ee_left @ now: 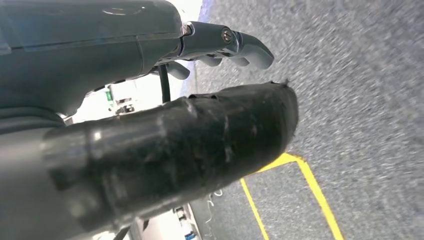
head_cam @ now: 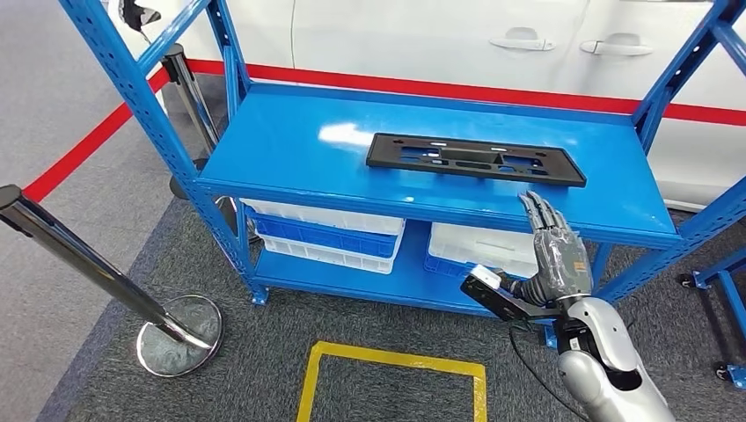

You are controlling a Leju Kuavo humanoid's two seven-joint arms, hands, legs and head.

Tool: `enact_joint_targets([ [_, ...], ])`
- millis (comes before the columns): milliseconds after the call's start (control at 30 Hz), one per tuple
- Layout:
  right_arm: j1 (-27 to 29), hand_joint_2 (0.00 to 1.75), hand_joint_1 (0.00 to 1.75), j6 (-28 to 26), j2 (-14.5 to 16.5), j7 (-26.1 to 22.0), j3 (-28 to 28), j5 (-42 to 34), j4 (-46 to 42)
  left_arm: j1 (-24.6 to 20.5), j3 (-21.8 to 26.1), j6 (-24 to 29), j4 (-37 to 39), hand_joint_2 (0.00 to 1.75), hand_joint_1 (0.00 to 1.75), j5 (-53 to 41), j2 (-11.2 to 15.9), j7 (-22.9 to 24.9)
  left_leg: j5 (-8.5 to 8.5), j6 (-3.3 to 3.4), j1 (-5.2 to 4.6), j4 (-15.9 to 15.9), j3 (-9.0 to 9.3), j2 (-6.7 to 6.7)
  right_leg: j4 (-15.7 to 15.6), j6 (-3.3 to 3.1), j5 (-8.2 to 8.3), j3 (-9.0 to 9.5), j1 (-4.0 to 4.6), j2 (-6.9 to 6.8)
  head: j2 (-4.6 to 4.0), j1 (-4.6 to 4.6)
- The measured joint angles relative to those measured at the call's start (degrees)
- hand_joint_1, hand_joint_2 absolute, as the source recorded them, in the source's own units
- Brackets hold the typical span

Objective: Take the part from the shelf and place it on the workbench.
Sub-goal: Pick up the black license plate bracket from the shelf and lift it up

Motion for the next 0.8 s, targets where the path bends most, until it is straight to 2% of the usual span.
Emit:
enact_joint_targets([
  [33,0.02,1.75,0.00,-0.26,0.14,0.12,0.15,0.50,0.12,0.02,-0.02,0.01,0.01,0.00,0.00,0.00,0.00,-0.01,0.73,0.33,-0.13,-1.30,0.22,0.03,0.03,0.23,-0.31,0.12,0.04,0.01,0.01,0.03],
  [133,0.06,1.75,0.00,-0.61,0.34,0.40,0.59,1.14,0.30,0.05,-0.22,0.01,0.01,0.00,0.00,0.00,0.01,-0.02,0.90,1.32,-0.07,-2.23,0.72,0.07,-0.26,1.14,-0.99,0.37,0.12,0.01,0.01,0.08],
  [200,-0.07,1.75,0.00,-0.73,0.36,0.58,0.73,1.40,0.35,0.02,-0.40,0.04,0.01,0.00,0.00,0.00,0.01,-0.02,0.73,1.87,0.26,-3.14,1.67,0.10,2.09,1.75,-2.45,-0.50,0.06,-0.07,0.01,0.13],
  [233,-0.08,1.75,0.00,-0.78,0.38,0.64,0.77,1.58,0.44,0.00,-0.44,0.06,0.01,0.00,0.00,0.00,0.01,-0.02,0.58,2.11,0.37,-3.45,2.12,0.11,5.07,2.02,-3.71,-2.07,-0.13,-0.09,0.01,0.15],
  [300,0.05,1.75,0.00,-0.81,0.45,0.69,0.96,1.89,0.77,-0.09,-0.48,0.10,0.01,0.00,0.00,0.00,0.01,-0.02,0.05,2.39,0.42,-3.58,2.75,0.10,12.78,2.54,-6.09,-6.80,-0.54,-0.10,0.01,0.16],
  [333,0.18,1.75,0.00,-0.82,0.50,0.70,1.08,1.99,0.97,-0.12,-0.50,0.12,0.01,0.00,0.00,0.00,0.00,-0.02,-0.30,2.40,0.44,-3.57,3.12,0.07,15.41,2.79,-6.16,-8.85,-0.83,-0.11,0.01,0.16],
  [367,0.28,1.75,0.00,-0.82,0.54,0.72,1.21,2.17,1.16,-0.12,-0.52,0.14,0.01,0.00,0.00,0.00,0.00,-0.02,-0.70,2.32,0.48,-3.55,3.62,0.04,16.01,3.02,-5.01,-9.99,-1.11,-0.14,0.01,0.16],
  [400,0.33,1.75,0.00,-0.84,0.56,0.73,1.33,2.48,1.33,-0.11,-0.59,0.15,0.01,0.00,0.00,0.00,0.00,-0.03,-1.15,2.17,0.56,-3.51,4.23,0.01,14.40,3.21,-2.75,-10.02,-1.37,-0.17,0.01,0.16],
  [433,0.35,1.75,0.00,-0.85,0.57,0.74,1.44,2.87,1.48,-0.11,-0.70,0.16,0.01,0.00,0.00,0.00,0.00,-0.04,-1.69,1.92,0.66,-3.43,4.91,-0.02,10.91,3.37,0.29,-9.10,-1.62,-0.23,0.01,0.16],
  [467,0.36,1.75,0.00,-0.85,0.59,0.76,1.56,3.34,1.63,-0.04,-0.81,0.17,0.01,0.00,0.00,0.00,0.01,-0.06,-2.20,1.60,0.71,-3.36,5.41,-0.05,7.40,3.46,2.57,-7.90,-1.75,-0.28,0.01,0.18],
  [500,0.36,1.75,0.00,-0.87,0.63,0.79,1.71,3.79,1.79,-0.05,-0.92,0.17,0.01,0.00,0.00,0.00,0.03,-0.08,-2.68,1.21,0.70,-3.19,5.74,-0.09,4.28,3.41,3.85,-6.70,-1.69,-0.29,0.01,0.17],
  [533,0.40,1.75,0.00,-0.90,0.70,0.82,1.86,4.13,1.95,-0.07,-1.00,0.18,0.01,0.00,0.00,0.00,0.04,-0.09,-3.00,0.83,0.66,-3.07,5.84,-0.12,2.40,3.22,4.17,-5.94,-1.54,-0.31,0.01,0.17],
  [600,0.52,1.75,0.00,-0.95,0.84,0.95,2.16,4.64,2.17,-0.20,-1.16,0.20,0.01,0.00,0.00,0.00,0.05,-0.10,-3.22,0.18,0.56,-3.12,5.81,-0.10,1.43,2.62,3.35,-5.49,-1.11,-0.24,0.01,0.15],
  [667,0.63,1.75,0.00,-0.99,0.92,1.09,2.39,4.90,2.27,-0.32,-1.29,0.21,0.01,0.00,0.00,0.00,0.04,-0.10,-3.75,-0.35,0.67,-2.85,5.86,-0.01,0.98,1.87,3.20,-4.99,-1.25,-0.20,0.01,0.14],
  [700,0.60,1.75,0.00,-1.01,0.96,1.14,2.46,4.98,2.31,-0.39,-1.31,0.20,0.01,0.00,0.00,0.00,0.04,-0.10,-4.50,-0.58,0.74,-1.49,5.37,0.02,0.66,1.46,3.12,-4.55,-1.32,-0.22,0.01,0.11],
  [733,0.55,1.75,0.00,-1.03,1.04,1.18,2.53,5.02,2.34,-0.43,-1.32,0.20,0.01,0.00,0.00,0.00,0.05,-0.10,-5.70,-0.72,0.80,1.18,4.07,0.02,0.39,1.05,2.98,-4.09,-1.37,-0.26,0.01,0.08],
  [800,0.52,1.75,0.00,-1.05,1.37,1.22,2.68,5.05,2.53,-0.39,-1.33,0.20,0.01,0.00,0.00,0.00,0.10,-0.10,-8.21,-0.85,0.83,8.90,-0.48,0.02,0.30,0.42,2.54,-3.56,-1.02,-0.35,0.01,0.04],
])
